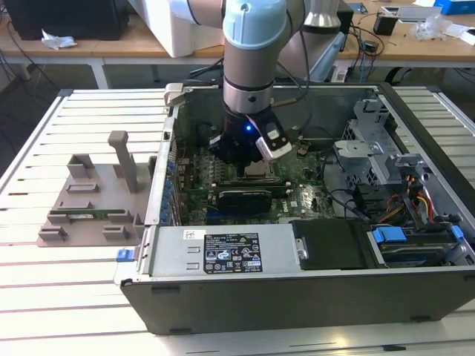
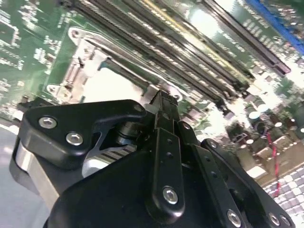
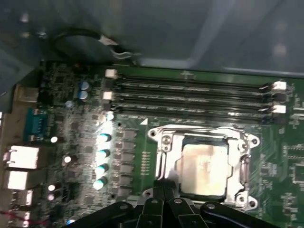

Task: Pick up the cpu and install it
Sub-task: 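Install the second cpu locking lever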

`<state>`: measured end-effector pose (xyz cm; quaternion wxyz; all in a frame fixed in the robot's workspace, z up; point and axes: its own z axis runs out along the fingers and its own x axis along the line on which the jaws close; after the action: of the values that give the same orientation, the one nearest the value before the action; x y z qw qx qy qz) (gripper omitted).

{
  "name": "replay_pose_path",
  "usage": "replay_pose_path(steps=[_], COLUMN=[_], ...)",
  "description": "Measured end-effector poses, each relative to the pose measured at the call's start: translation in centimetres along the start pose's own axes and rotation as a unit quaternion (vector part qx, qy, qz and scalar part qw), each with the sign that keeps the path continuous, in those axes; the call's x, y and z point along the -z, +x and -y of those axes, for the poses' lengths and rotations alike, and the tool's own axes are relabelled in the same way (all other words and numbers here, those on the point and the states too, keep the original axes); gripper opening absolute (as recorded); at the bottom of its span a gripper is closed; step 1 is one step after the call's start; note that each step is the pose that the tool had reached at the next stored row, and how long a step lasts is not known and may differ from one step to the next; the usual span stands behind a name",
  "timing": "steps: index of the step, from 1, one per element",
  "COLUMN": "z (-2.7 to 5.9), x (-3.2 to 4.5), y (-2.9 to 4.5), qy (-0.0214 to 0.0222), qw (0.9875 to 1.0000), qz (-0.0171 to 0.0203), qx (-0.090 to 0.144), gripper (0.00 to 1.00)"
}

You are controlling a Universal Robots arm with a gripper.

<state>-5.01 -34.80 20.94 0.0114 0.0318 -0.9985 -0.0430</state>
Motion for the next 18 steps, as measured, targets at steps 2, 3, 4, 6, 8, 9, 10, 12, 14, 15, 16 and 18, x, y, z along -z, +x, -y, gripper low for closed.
replay_pose_path(steps=[2, 3, 4, 6, 8, 9, 10, 12, 14, 15, 16, 18], z=[-0.56, -0.7, -0.85, -1.2, -2.09, -2.28, -2.38, -2.53, -2.71, -2.76, -2.81, -2.85], x=[-0.03, -0.03, -0.04, -0.06, -0.11, -0.11, -0.02, 0.74, 2.04, 2.44, 2.82, 3.13], y=[-0.9, -1.12, -1.35, -1.86, -3.23, -3.63, -3.75, -3.75, -3.73, -3.72, -3.71, -3.71], qy=[0.0166, 0.0209, 0.0246, 0.03, 0.037, 0.0376, 0.0388, 0.0412, 0.0427, 0.0428, 0.0429, 0.0431], qw=[0.9999, 0.9998, 0.9997, 0.9995, 0.9993, 0.9993, 0.9992, 0.9991, 0.9991, 0.9991, 0.9991, 0.9991], qz=[-0.0012, -0.0017, -0.0022, -0.003, -0.004, -0.0041, -0.0042, -0.0044, -0.0044, -0.0044, -0.0044, -0.0044], qx=[0.0, -0.001, -0.001, -0.001, -0.001, -0.001, -0.001, -0.001, -0.001, -0.001, -0.001, -0.001], gripper=[0.11, 0.11, 0.11, 0.11, 0.11, 0.11, 0.11, 0.11, 0.11, 0.11, 0.11, 0.11])
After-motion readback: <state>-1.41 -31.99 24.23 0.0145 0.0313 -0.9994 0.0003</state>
